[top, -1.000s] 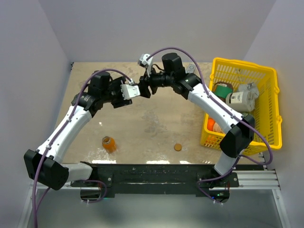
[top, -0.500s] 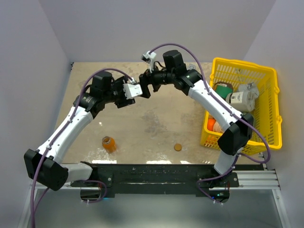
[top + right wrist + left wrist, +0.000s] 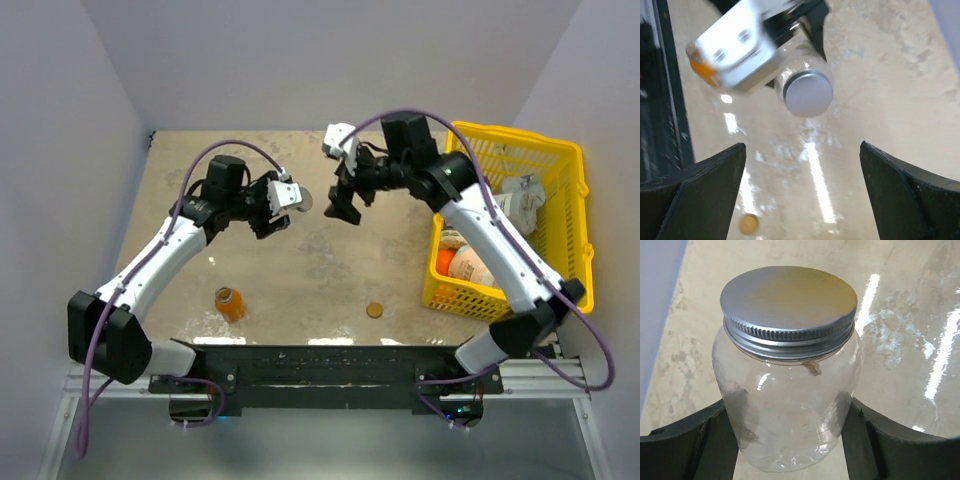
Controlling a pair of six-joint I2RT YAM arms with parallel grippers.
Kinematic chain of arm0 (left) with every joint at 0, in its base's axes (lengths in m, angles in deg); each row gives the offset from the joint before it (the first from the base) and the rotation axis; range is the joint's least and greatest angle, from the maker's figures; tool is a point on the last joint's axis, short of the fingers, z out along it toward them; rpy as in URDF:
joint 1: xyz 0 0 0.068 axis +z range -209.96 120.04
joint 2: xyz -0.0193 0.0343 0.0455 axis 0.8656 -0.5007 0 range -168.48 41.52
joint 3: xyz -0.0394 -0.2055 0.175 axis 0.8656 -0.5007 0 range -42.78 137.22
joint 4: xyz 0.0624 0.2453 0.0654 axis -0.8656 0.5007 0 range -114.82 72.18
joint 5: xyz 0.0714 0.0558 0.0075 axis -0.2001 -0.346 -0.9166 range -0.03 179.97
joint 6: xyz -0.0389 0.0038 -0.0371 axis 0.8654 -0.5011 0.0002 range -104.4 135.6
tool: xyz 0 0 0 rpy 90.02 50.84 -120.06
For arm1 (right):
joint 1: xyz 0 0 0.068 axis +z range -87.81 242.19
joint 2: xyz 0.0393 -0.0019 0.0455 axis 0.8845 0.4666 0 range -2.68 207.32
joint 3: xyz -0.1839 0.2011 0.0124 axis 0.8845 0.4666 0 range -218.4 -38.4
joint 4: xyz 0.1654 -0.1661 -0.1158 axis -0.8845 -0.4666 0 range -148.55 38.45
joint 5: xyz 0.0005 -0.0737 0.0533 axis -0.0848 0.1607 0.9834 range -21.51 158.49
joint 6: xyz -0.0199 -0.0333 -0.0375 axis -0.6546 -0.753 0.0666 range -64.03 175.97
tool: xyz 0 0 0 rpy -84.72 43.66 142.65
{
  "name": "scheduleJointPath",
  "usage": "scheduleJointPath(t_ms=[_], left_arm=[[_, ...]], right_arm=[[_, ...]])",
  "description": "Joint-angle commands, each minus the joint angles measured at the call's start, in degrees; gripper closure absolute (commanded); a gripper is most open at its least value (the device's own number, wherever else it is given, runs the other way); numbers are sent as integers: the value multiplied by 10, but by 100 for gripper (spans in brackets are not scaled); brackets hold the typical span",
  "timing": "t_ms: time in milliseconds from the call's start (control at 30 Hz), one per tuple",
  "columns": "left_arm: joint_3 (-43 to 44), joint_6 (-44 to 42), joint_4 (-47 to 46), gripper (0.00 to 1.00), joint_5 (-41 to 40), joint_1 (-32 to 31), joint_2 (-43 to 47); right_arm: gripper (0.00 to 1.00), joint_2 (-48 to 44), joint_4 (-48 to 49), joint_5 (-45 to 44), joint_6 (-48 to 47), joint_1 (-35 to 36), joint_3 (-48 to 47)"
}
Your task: Screw on the bottle caps
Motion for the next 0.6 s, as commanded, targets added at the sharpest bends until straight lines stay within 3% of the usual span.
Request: scheduleJointPath(t_ms=[0,100,233,567], left_arm=[[36,3,8,100,115,8,-12],[73,-42,83,100,176,8,-34],[132,-107,188,100,219,7,-75],[155,-148,218,100,218,2,-73]], right_arm=[[3,-124,-30,-1,-265,-1,117],[5,-167,20,-12,-410,-1,187],[10,-147,44,14,-460,0,173],[13,-107,-3,78,-566,13,114]])
